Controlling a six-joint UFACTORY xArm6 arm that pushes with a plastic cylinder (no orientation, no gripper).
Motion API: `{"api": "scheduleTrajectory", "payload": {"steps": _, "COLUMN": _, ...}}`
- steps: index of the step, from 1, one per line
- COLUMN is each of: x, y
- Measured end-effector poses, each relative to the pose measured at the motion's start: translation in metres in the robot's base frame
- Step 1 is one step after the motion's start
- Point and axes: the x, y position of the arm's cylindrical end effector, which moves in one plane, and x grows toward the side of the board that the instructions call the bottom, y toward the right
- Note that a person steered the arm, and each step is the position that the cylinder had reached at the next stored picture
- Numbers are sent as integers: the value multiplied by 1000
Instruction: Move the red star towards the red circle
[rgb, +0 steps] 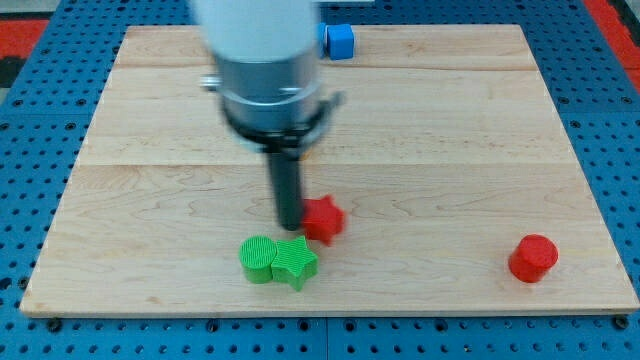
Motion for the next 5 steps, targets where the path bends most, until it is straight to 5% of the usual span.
{"api": "scheduleTrajectory", "payload": {"steps": 1, "x": 0, "y": 77}}
{"api": "scheduleTrajectory", "payload": {"steps": 5, "x": 0, "y": 138}}
